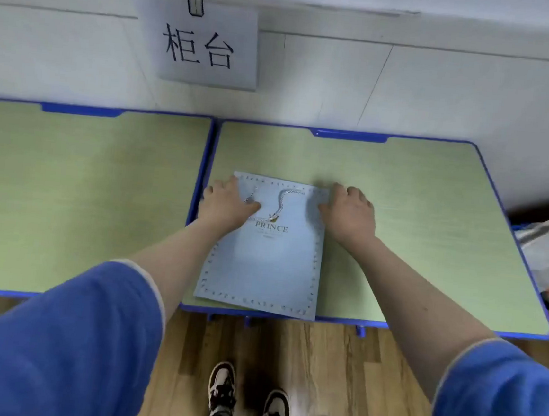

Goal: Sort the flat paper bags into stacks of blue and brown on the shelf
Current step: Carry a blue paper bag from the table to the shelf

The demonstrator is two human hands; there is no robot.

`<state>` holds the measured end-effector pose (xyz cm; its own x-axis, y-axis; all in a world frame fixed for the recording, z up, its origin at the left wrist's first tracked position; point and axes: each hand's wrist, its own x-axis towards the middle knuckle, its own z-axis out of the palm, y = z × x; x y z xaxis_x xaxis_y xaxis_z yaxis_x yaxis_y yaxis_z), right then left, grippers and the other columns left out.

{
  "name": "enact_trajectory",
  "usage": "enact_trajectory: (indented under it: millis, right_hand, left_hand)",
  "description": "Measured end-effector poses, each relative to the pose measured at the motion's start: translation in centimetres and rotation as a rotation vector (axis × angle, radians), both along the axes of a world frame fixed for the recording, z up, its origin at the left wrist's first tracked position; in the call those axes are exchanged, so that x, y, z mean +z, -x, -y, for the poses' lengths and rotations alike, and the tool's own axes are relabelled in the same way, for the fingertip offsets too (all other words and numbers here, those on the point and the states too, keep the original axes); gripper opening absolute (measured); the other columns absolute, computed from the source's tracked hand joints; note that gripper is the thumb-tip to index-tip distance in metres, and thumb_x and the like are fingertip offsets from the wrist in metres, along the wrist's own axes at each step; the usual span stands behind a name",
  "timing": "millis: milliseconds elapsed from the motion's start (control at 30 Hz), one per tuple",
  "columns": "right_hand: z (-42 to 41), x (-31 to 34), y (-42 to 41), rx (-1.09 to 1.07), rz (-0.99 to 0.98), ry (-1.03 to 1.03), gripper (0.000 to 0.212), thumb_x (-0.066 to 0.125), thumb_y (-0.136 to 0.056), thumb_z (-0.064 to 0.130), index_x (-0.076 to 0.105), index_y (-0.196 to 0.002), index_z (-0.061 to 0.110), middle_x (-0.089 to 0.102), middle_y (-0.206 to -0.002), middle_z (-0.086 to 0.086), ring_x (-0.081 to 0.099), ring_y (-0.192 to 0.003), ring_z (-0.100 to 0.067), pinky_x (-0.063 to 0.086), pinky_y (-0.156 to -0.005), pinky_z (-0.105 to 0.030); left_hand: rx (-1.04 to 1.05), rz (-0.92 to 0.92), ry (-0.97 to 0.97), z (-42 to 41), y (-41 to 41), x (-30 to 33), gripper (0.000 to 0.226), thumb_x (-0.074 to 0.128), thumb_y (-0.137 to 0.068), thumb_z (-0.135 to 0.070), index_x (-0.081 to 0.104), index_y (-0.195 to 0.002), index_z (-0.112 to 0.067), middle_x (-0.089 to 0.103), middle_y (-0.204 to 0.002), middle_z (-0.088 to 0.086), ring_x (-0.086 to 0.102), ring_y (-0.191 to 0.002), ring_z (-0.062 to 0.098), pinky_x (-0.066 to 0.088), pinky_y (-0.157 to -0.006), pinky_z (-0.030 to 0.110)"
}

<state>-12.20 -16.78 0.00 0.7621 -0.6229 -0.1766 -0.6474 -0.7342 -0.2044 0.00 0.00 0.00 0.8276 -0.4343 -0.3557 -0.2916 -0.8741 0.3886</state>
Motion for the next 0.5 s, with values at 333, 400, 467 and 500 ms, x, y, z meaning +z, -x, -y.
enact_trajectory:
  millis: [333,400,467,500]
  right_hand:
    - [-1.3,-4.7,-0.1,-0.020,0.025,-0.069,0.055,0.043,-0.096,0.037,0.035,-0.138,0.002,0.041,-0.139,-0.015,0.032,-0.132,-0.029,0.025,-0.107,-0.036]
    - [-1.6,-5.1,0.1,-0.009,0.000,-0.103,0.059,0.041,-0.097,0.036,0.028,-0.142,0.001,0.034,-0.146,-0.014,0.025,-0.137,-0.029,0.018,-0.111,-0.035]
    - [-1.8,-5.1,0.2,-0.008,-0.010,-0.131,0.063,0.041,-0.097,0.035,0.019,-0.145,0.001,0.025,-0.152,-0.013,0.018,-0.141,-0.029,0.012,-0.114,-0.034]
    - [-1.9,-5.0,0.2,-0.011,-0.005,-0.143,0.065,0.041,-0.097,0.035,0.016,-0.146,0.001,0.022,-0.153,-0.013,0.016,-0.142,-0.029,0.011,-0.115,-0.034]
  left_hand:
    - [0.089,-0.031,0.005,1.0,-0.4,-3.2,0.092,0.065,-0.080,-0.047,0.019,-0.143,0.001,0.036,-0.141,0.022,0.032,-0.130,0.038,0.030,-0.105,0.042]
    - [0.130,-0.005,0.037,1.3,-0.5,-3.4,0.088,0.069,-0.078,-0.040,0.023,-0.141,0.001,0.039,-0.135,0.022,0.036,-0.125,0.038,0.032,-0.103,0.041]
    - [0.205,-0.034,0.097,1.3,-0.9,-3.6,0.080,0.073,-0.074,-0.034,0.032,-0.136,-0.003,0.043,-0.130,0.021,0.042,-0.119,0.037,0.038,-0.100,0.041]
    - [0.245,-0.063,0.128,1.3,-1.2,-3.7,0.075,0.074,-0.073,-0.033,0.037,-0.132,-0.005,0.046,-0.127,0.020,0.045,-0.116,0.035,0.042,-0.097,0.041]
